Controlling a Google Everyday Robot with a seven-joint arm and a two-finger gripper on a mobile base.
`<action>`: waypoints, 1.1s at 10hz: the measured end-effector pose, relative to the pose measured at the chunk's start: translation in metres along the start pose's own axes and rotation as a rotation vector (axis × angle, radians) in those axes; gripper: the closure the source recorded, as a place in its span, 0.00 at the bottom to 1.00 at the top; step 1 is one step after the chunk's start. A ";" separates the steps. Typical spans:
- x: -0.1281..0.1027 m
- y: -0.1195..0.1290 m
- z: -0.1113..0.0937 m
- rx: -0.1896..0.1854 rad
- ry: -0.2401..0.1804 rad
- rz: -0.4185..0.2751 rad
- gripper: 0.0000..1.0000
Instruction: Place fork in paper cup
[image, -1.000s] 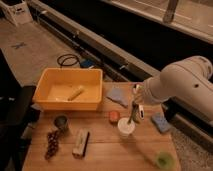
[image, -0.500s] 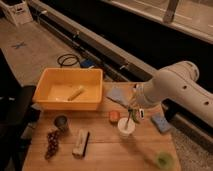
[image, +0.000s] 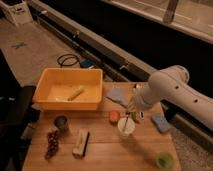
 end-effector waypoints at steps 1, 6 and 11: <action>0.002 0.002 0.008 -0.019 -0.005 0.007 1.00; 0.008 0.007 0.050 -0.122 -0.039 0.042 0.99; 0.008 0.009 0.060 -0.151 -0.061 0.047 0.62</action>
